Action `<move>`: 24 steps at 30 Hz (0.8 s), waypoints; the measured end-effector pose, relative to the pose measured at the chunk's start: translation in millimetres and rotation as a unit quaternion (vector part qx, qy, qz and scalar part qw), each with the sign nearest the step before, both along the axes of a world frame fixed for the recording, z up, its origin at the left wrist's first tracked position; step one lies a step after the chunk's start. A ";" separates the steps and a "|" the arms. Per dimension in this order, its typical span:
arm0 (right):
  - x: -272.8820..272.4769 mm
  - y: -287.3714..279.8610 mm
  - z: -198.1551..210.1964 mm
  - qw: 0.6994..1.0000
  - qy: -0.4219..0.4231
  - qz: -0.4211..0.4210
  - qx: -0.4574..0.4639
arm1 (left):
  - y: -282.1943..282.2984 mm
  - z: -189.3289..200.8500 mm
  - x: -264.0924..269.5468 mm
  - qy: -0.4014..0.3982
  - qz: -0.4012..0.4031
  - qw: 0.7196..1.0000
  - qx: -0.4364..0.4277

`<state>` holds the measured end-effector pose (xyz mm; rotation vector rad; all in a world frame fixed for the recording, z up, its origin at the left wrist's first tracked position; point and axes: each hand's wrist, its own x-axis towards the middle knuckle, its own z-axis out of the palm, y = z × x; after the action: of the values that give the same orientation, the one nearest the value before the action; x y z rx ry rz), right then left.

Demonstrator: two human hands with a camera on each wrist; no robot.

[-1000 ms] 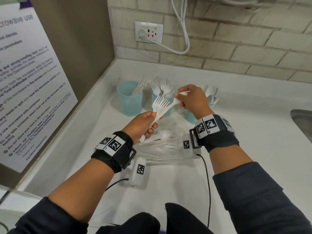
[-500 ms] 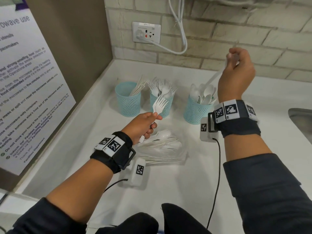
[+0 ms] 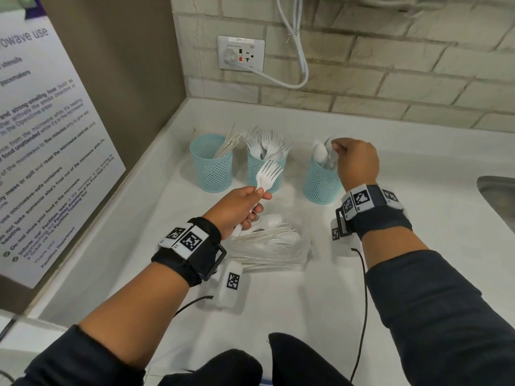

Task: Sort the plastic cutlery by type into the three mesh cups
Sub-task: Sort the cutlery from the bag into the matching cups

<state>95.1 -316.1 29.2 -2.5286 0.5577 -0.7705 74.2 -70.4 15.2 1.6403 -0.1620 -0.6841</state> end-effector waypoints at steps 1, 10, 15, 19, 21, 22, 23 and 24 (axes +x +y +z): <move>-0.5 -0.3 -2.5 0.999 0.030 0.001 -0.022 | 0.2 -0.1 0.1 0.002 -0.002 1.000 -0.002; -3.4 38.2 29.7 0.985 -0.094 0.142 -0.022 | -2.9 -0.9 0.6 0.020 -0.015 0.997 -0.077; -7.2 71.3 49.2 0.929 0.147 0.309 0.137 | -5.4 0.6 0.5 0.008 -0.006 0.995 -0.102; -6.8 84.2 34.3 0.883 0.203 0.339 0.253 | -3.9 2.2 0.9 0.025 -0.004 0.991 -0.133; -3.9 88.0 27.2 0.880 0.168 0.330 0.297 | -3.7 2.1 1.7 0.030 -0.001 0.990 -0.138; -1.9 88.9 26.3 0.884 0.150 0.320 0.307 | -3.4 2.1 2.2 0.027 0.002 0.991 -0.133; 0.7 87.6 27.8 0.892 0.129 0.303 0.309 | -2.9 1.8 2.8 0.024 0.006 0.992 -0.123; 4.5 84.4 30.3 0.904 0.102 0.279 0.308 | -2.2 1.2 3.2 0.023 0.012 0.993 -0.115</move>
<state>99.6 -231.8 59.4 -2.0073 0.0851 -0.0836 77.4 -72.6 16.5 1.4031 -0.1812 -0.6591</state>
